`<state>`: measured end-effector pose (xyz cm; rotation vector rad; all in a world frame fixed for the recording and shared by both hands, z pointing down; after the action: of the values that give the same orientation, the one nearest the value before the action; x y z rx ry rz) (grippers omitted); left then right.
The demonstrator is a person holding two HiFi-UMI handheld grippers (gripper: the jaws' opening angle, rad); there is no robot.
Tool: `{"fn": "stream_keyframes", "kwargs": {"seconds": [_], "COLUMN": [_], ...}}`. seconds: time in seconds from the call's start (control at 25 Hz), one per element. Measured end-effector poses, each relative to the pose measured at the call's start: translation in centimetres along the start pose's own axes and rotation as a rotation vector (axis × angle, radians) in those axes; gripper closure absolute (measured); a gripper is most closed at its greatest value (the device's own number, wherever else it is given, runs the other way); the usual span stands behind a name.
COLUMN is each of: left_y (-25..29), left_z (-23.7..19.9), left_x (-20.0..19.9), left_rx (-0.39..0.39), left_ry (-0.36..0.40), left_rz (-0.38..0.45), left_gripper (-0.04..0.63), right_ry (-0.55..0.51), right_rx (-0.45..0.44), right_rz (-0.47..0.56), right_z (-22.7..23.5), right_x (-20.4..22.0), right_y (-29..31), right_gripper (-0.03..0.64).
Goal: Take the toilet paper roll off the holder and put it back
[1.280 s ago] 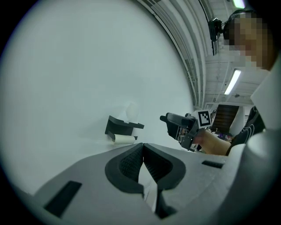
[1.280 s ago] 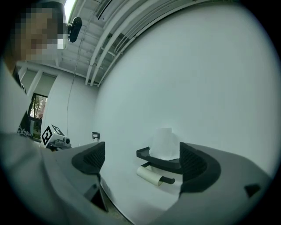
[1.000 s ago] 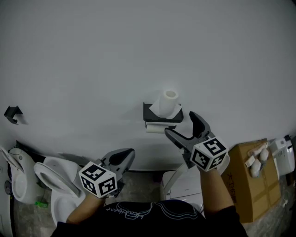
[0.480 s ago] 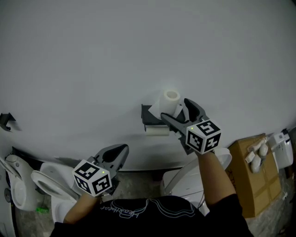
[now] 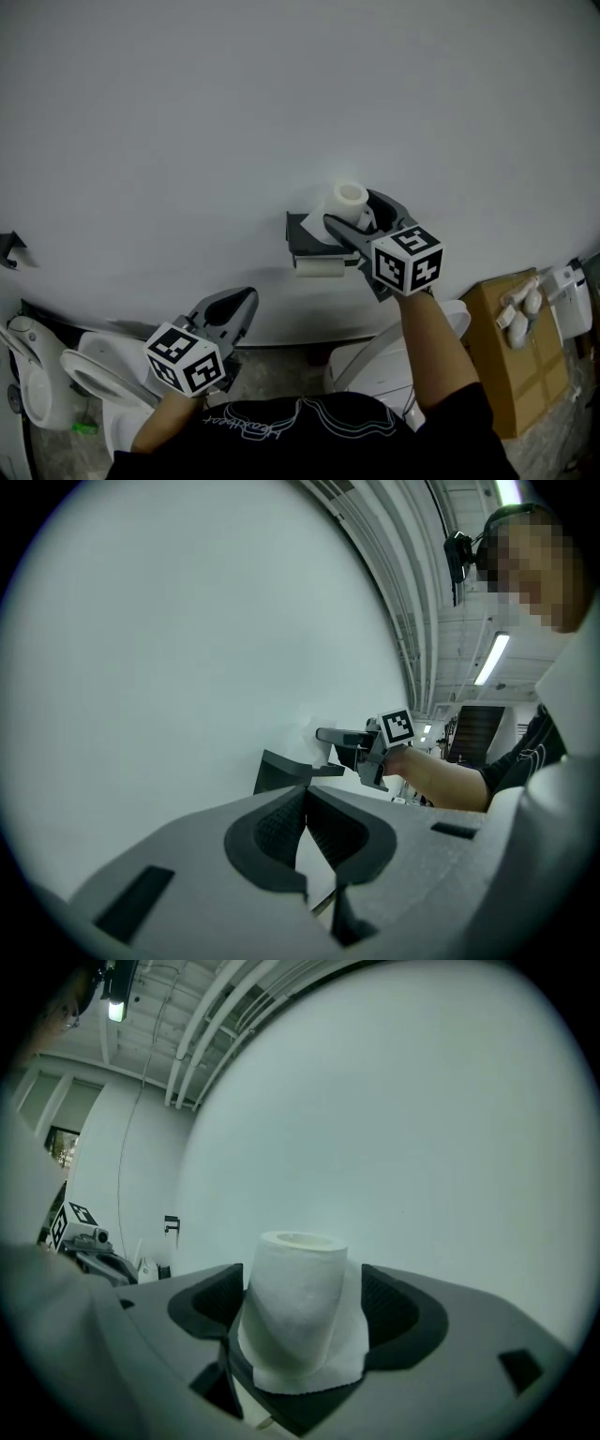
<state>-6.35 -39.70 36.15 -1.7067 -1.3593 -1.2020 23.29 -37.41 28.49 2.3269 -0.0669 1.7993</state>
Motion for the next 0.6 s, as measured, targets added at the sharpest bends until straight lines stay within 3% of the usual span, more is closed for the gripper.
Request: {"fn": "stream_keyframes", "kwargs": {"seconds": [0.28, 0.6], "left_y": [0.08, 0.0], "left_z": [-0.17, -0.33], "left_x": [0.13, 0.06], "left_rx": [-0.005, -0.011], "left_ry": [0.002, -0.001], "left_rz": [0.004, 0.022], "left_gripper": [0.591, 0.591], "right_ry": [-0.007, 0.021], "right_rx": [-0.013, -0.007], "right_rz": [-0.01, -0.003], "right_z": [-0.03, 0.01], "right_x": [-0.28, -0.05], "right_y": [0.24, 0.14], "right_gripper": [0.296, 0.316]}}
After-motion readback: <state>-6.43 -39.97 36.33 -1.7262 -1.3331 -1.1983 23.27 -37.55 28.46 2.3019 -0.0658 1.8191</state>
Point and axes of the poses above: the fingertips, and each gripper's own axes: y forward along the fingers, z to its right, x out of its underside, the point moved 9 cm from there along -y, backward along the fingers, and after that the axes turned 8 degrees about -y, right-handed, at the moved point
